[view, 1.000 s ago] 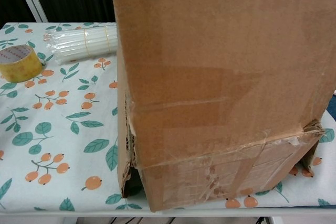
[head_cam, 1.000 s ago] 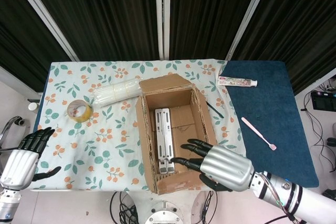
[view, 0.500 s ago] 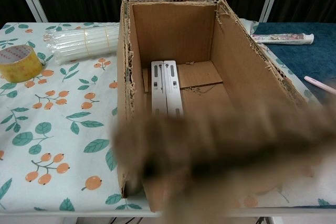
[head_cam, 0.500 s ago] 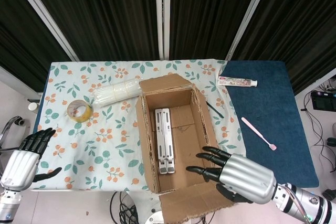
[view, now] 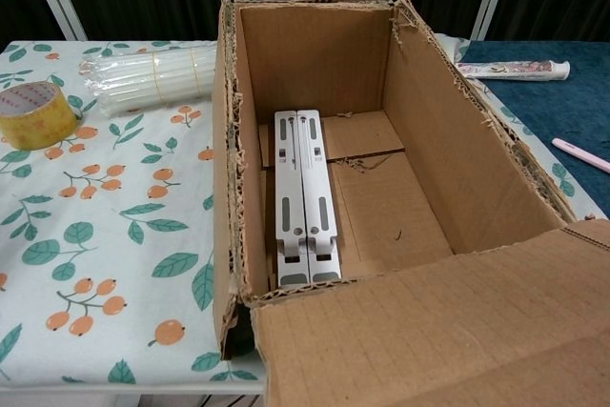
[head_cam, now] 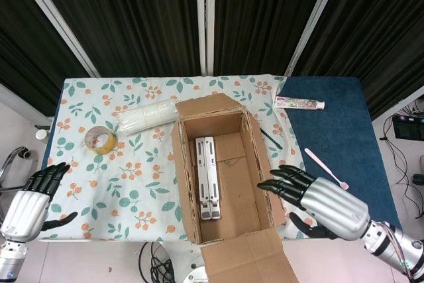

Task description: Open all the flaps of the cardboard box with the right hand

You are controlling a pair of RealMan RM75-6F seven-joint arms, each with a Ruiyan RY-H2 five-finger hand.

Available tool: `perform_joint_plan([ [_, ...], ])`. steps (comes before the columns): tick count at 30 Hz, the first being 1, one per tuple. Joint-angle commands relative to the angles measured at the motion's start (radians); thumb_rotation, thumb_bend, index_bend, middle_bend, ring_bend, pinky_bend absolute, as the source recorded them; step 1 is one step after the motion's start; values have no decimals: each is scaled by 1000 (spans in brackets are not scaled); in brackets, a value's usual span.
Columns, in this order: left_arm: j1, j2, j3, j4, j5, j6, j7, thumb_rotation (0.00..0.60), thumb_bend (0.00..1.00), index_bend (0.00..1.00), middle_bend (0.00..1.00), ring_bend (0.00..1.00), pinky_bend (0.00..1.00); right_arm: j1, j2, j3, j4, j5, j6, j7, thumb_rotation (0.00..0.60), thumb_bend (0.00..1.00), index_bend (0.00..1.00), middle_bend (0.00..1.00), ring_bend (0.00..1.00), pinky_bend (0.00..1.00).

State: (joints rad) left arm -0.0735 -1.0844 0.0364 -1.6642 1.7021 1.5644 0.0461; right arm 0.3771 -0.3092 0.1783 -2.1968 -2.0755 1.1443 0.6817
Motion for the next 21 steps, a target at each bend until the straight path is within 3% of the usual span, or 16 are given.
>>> perform_joint_plan([
  [1, -2, -14, -6, 17, 3, 9, -12, 514, 0, 66, 87, 101, 171, -259, -317, -53, 157, 336, 258, -897, 600, 470, 0, 0, 0, 0],
  [6, -4, -48, -24, 55, 18, 39, 1, 511, 0, 66, 87, 101, 171, -338, -561, -74, 358, 453, 373, -961, 600, 377, 0, 0, 0, 0],
  [10, -4, -66, -33, 69, 15, 48, 29, 503, 0, 65, 87, 100, 170, -385, -728, -86, 564, 520, 435, -878, 600, 346, 0, 0, 0, 0],
  [17, -15, -80, -45, 86, -2, 32, 45, 502, 0, 65, 87, 98, 170, -415, -863, -71, 792, 615, 449, -718, 600, 339, 0, 0, 0, 0],
  [21, -24, -85, -48, 90, -11, 16, 40, 502, 0, 65, 87, 98, 170, -406, -896, -69, 838, 621, 434, -669, 600, 338, 0, 0, 0, 0],
])
